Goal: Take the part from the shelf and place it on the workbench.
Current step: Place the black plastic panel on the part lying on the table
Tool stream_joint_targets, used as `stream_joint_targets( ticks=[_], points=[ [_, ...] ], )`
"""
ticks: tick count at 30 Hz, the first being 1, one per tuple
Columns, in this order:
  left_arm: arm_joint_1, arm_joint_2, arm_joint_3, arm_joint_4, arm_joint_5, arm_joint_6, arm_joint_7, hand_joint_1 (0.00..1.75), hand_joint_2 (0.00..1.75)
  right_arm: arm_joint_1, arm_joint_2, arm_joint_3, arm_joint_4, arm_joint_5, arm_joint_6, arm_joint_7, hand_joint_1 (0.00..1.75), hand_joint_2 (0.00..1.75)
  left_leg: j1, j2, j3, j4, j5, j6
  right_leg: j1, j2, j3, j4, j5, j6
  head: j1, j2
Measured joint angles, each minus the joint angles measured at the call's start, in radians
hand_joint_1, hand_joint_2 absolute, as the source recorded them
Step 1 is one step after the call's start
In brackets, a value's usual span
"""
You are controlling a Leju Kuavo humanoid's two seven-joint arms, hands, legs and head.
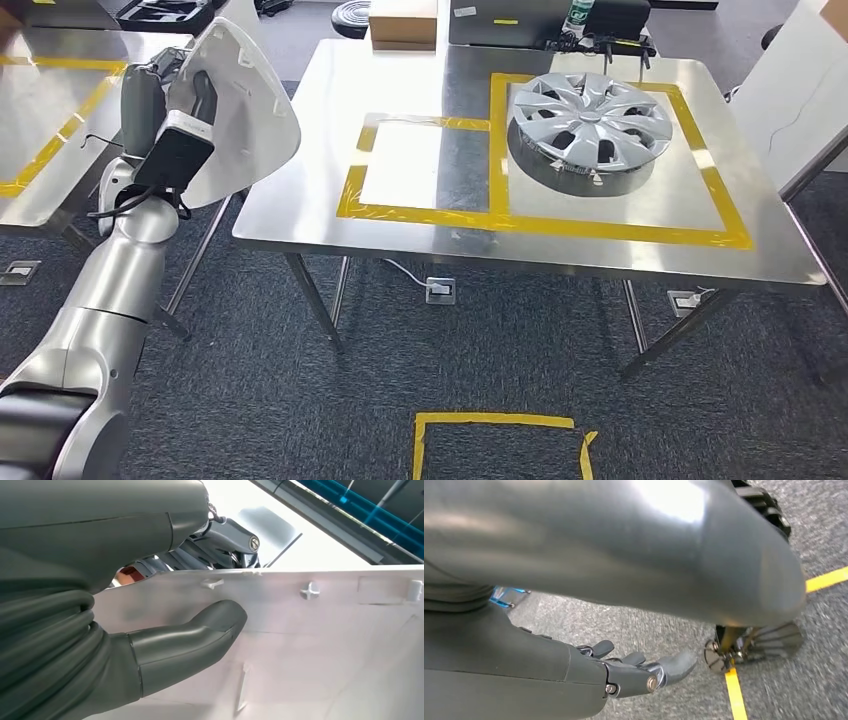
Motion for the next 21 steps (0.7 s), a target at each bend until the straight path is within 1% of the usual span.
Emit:
stream_joint_targets(
  ticks=[1,2,3,4,5,6,7,8,9,10,11,12,14,15,16,17,18,19,20,21],
  points=[
    [-0.012,-0.01,-0.002,0.016,-0.002,0.0,0.0,1.75,1.75,0.0,-0.001,-0.001,0.0,0.0,0.0,0.0,0.0,0.0,0.002,0.001,0.006,-0.002,-0.003,0.006,-0.001,-0.001,-0.02,0.039,-0.017,0.005,0.001,0.0],
    [-0.025,-0.02,-0.003,0.035,-0.003,-0.003,-0.001,1.75,1.75,0.0,-0.001,-0.002,0.0,0.001,0.0,0.001,0.0,0.0,0.002,0.002,0.01,-0.002,-0.007,0.011,-0.003,-0.001,-0.055,0.1,-0.038,0.01,0.003,0.0],
    [-0.036,-0.03,-0.006,0.056,-0.003,-0.006,0.0,1.75,1.75,0.001,-0.001,-0.003,0.0,0.001,0.0,0.002,0.0,0.0,0.002,0.002,0.014,-0.002,-0.012,0.014,-0.005,-0.001,-0.099,0.172,-0.061,0.013,0.004,0.0],
    [-0.044,-0.042,-0.009,0.078,-0.003,-0.011,-0.001,1.75,1.75,0.002,-0.002,-0.005,0.0,0.001,-0.001,0.003,0.0,0.0,0.001,0.002,0.018,-0.002,-0.017,0.016,-0.007,-0.001,-0.143,0.235,-0.075,0.016,0.004,0.0],
    [-0.05,-0.054,-0.013,0.099,-0.004,-0.016,-0.001,1.75,1.75,0.003,-0.002,-0.006,0.0,0.001,-0.001,0.004,0.0,0.0,0.001,0.002,0.023,-0.001,-0.023,0.016,-0.008,-0.001,-0.175,0.27,-0.071,0.017,0.004,0.0],
    [-0.055,-0.067,-0.017,0.118,-0.004,-0.021,-0.002,1.75,1.75,0.003,-0.003,-0.007,0.0,0.001,-0.002,0.005,0.0,0.0,0.001,0.001,0.03,0.0,-0.029,0.016,-0.008,-0.002,-0.187,0.265,-0.045,0.017,0.004,0.0],
    [-0.063,-0.081,-0.021,0.138,-0.004,-0.024,-0.002,1.75,1.75,0.003,-0.004,-0.009,0.0,0.001,-0.002,0.005,0.0,0.0,0.001,0.0,0.038,0.002,-0.036,0.014,-0.008,-0.002,-0.179,0.221,-0.003,0.015,0.004,0.0],
    [-0.073,-0.095,-0.024,0.158,-0.005,-0.027,-0.002,1.75,1.75,0.003,-0.006,-0.011,0.0,0.001,-0.003,0.004,0.0,0.0,0.001,-0.001,0.046,0.003,-0.044,0.012,-0.008,-0.002,-0.156,0.149,0.048,0.012,0.005,0.0],
    [-0.087,-0.11,-0.027,0.178,-0.005,-0.027,-0.001,1.75,1.75,0.003,-0.008,-0.012,0.0,0.002,-0.003,0.004,0.0,0.0,-0.001,-0.001,0.053,0.005,-0.052,0.008,-0.006,-0.003,-0.13,0.08,0.084,0.008,0.005,0.0],
    [-0.101,-0.124,-0.029,0.197,-0.006,-0.026,0.0,1.75,1.75,0.002,-0.01,-0.013,0.0,0.004,-0.003,0.003,0.0,0.0,-0.003,-0.002,0.057,0.006,-0.059,0.003,-0.004,-0.004,-0.107,0.027,0.103,0.003,0.006,0.0],
    [-0.114,-0.135,-0.031,0.214,-0.007,-0.024,0.003,1.75,1.75,0.002,-0.011,-0.013,0.0,0.006,-0.002,0.002,0.0,0.0,-0.004,-0.003,0.06,0.005,-0.064,-0.002,-0.002,-0.004,-0.093,-0.004,0.108,-0.002,0.006,0.0],
    [-0.124,-0.145,-0.033,0.229,-0.008,-0.022,0.005,1.75,1.75,0.001,-0.012,-0.013,0.0,0.009,-0.001,0.001,0.0,0.0,-0.006,-0.003,0.061,0.003,-0.067,-0.007,0.0,-0.004,-0.088,-0.011,0.1,-0.007,0.006,0.0],
    [-0.138,-0.161,-0.035,0.252,-0.012,-0.019,0.008,1.75,1.75,0.0,-0.014,-0.013,0.0,0.016,0.001,-0.001,0.0,0.0,-0.006,-0.002,0.067,0.0,-0.073,-0.018,-0.004,-0.003,-0.079,-0.019,0.094,-0.017,0.006,0.0],
    [-0.144,-0.168,-0.037,0.262,-0.013,-0.018,0.008,1.75,1.75,0.001,-0.016,-0.013,0.0,0.019,0.003,-0.002,0.0,0.0,-0.006,-0.001,0.065,0.012,-0.081,-0.022,-0.006,-0.002,-0.071,-0.023,0.091,-0.024,0.005,0.0],
    [-0.151,-0.173,-0.039,0.271,-0.014,-0.017,0.009,1.75,1.75,0.001,-0.017,-0.013,0.0,0.022,0.006,-0.003,0.0,0.0,-0.006,0.001,0.051,0.043,-0.096,-0.026,-0.009,-0.002,-0.063,-0.027,0.087,-0.031,0.004,0.0],
    [-0.155,-0.175,-0.041,0.28,-0.016,-0.016,0.009,1.75,1.75,0.001,-0.018,-0.013,0.0,0.024,0.008,-0.003,0.0,0.0,-0.005,0.002,0.024,0.096,-0.117,-0.029,-0.01,-0.001,-0.055,-0.029,0.083,-0.036,0.003,0.0],
    [-0.158,-0.176,-0.042,0.291,-0.017,-0.016,0.011,1.75,1.75,0.001,-0.02,-0.013,0.0,0.026,0.011,-0.004,0.0,0.0,-0.004,0.002,-0.016,0.166,-0.141,-0.031,-0.01,0.0,-0.049,-0.029,0.077,-0.04,0.001,0.0],
    [-0.159,-0.176,-0.044,0.301,-0.018,-0.015,0.012,1.75,1.75,0.0,-0.021,-0.013,0.0,0.027,0.012,-0.004,0.0,0.0,-0.004,0.002,-0.06,0.232,-0.158,-0.033,-0.01,0.001,-0.043,-0.029,0.071,-0.041,0.001,0.0],
    [-0.158,-0.176,-0.045,0.31,-0.02,-0.015,0.013,1.75,1.75,0.001,-0.022,-0.013,0.0,0.029,0.013,-0.004,0.0,0.0,-0.004,0.002,-0.095,0.276,-0.16,-0.033,-0.01,0.002,-0.036,-0.028,0.064,-0.041,0.001,0.0],
    [-0.157,-0.176,-0.046,0.318,-0.021,-0.015,0.014,1.75,1.75,0.002,-0.023,-0.013,0.0,0.031,0.014,-0.004,0.0,0.0,-0.004,0.003,-0.114,0.286,-0.141,-0.033,-0.009,0.003,-0.027,-0.028,0.056,-0.039,0.001,0.0]
  ],
)
